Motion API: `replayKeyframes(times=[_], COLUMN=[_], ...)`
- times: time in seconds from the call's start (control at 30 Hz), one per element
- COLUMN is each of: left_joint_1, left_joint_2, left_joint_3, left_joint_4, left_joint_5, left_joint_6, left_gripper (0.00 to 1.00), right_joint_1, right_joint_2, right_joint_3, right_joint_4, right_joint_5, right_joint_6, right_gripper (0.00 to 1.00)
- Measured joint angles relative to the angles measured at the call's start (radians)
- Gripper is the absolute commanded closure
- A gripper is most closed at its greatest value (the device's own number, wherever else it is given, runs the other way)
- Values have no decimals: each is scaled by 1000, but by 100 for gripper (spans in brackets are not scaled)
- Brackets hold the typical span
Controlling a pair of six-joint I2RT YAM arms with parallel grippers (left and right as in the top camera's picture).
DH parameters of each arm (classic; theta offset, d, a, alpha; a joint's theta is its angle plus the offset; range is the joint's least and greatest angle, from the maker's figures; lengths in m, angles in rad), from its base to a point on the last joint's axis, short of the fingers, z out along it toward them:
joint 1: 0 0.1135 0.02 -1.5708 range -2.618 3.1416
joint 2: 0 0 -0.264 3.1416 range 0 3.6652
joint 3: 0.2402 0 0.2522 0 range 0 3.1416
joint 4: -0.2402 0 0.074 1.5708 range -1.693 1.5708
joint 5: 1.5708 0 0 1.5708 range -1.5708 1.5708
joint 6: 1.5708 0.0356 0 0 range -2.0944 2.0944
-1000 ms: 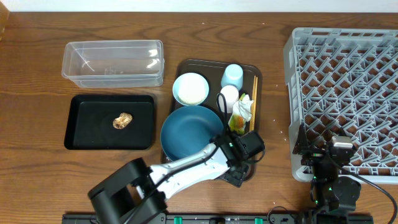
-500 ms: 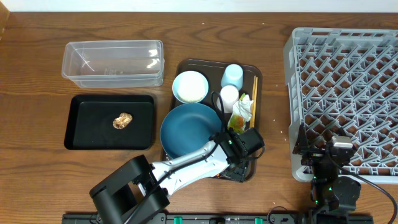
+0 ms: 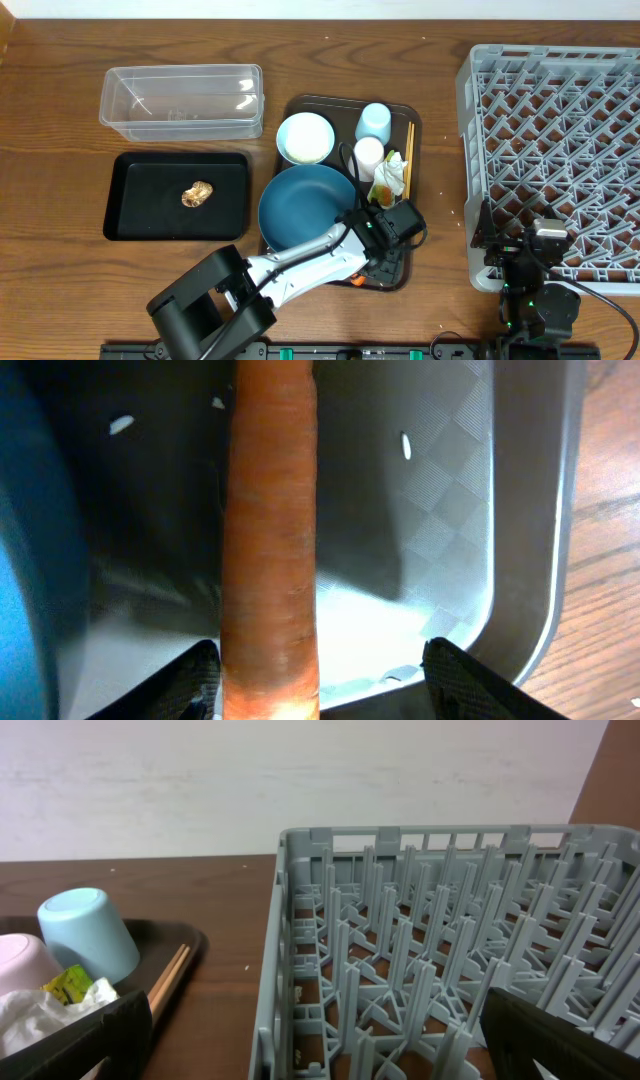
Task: Sort waste into correct bins and load items into the dishwasher rack
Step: 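Lower the left gripper onto the orange carrot and grasp it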
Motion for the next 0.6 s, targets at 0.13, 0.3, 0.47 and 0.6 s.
replayKeyframes(times=[0.13, 0.3, 0.47, 0.6], left_joint_1=[5, 5, 2, -13], left_joint_2=[0, 0, 0, 0], left_joint_3=[0, 0, 0, 0], left_joint_4=[0, 0, 1, 8], left_joint_5=[-3, 5, 13, 13], left_joint_6=[2, 1, 2, 2], left_gripper=[42, 55, 57, 56], right_joint_1=[0, 0, 0, 0], right_joint_2=[0, 0, 0, 0], right_joint_3=[0, 0, 0, 0], right_joint_4=[0, 0, 0, 0], right_joint_5=[0, 0, 0, 0], right_joint_6=[0, 0, 0, 0], right_gripper=[1, 1, 1, 1])
